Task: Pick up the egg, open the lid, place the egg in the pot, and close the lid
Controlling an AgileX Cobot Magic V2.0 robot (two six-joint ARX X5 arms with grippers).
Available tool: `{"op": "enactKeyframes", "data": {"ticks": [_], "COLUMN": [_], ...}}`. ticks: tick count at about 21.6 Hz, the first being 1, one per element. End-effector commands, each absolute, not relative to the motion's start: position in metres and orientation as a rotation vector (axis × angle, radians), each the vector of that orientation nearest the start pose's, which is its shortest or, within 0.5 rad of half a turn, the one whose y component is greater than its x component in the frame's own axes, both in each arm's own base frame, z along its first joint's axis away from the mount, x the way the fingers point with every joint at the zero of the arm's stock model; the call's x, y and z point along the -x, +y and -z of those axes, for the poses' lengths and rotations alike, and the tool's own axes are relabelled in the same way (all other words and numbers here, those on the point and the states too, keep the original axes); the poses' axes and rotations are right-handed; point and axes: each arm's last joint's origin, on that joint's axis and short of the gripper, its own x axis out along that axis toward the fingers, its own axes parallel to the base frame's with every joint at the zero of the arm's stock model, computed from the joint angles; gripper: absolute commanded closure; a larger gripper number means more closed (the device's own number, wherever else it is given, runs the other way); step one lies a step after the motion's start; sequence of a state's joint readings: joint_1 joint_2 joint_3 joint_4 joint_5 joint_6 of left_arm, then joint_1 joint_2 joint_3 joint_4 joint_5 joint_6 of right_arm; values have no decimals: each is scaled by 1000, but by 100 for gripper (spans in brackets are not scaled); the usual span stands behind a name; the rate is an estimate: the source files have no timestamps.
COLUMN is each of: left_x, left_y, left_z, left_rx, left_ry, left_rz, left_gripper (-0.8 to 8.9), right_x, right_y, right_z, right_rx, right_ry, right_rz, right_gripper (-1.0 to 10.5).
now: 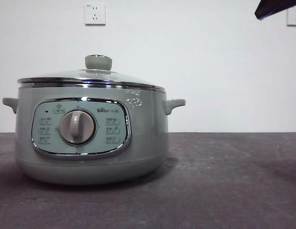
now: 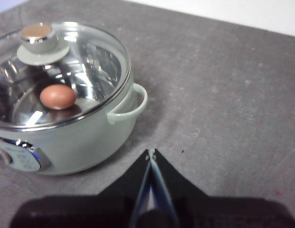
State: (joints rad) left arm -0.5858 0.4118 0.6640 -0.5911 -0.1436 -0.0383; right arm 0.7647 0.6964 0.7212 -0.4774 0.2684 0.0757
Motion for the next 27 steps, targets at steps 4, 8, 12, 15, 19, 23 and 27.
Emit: {"op": "enactKeyframes", "data": {"ticks": [4, 8, 12, 15, 19, 23, 27], "left_x": [-76, -76, -73, -79, -91, -95, -96], "left_y": [-46, -46, -42, -35, -21, -11, -7], "left_z": [-290, -288, -290, -290, -255, -206, -169], "left_rx": [-92, -101, -133, -109, -55, -37, -35], "left_ry": [399, 420, 378, 280, 160, 127, 175], "left_rz": [435, 434, 415, 343, 216, 155, 116], "left_gripper": [816, 816, 816, 816, 816, 816, 816], "right_x": [-111, -110, -110, -110, -110, -110, -110], "right_y": [96, 95, 95, 95, 95, 95, 95], "right_z": [-296, -297, -297, -297, -297, -297, -297], "right_rx": [140, 136, 137, 138, 138, 138, 138], "right_ry": [420, 412, 413, 414, 414, 414, 414], "right_rz": [-475, -472, -471, -471, -471, -471, -471], "right_gripper": [945, 945, 945, 945, 945, 945, 946]}}
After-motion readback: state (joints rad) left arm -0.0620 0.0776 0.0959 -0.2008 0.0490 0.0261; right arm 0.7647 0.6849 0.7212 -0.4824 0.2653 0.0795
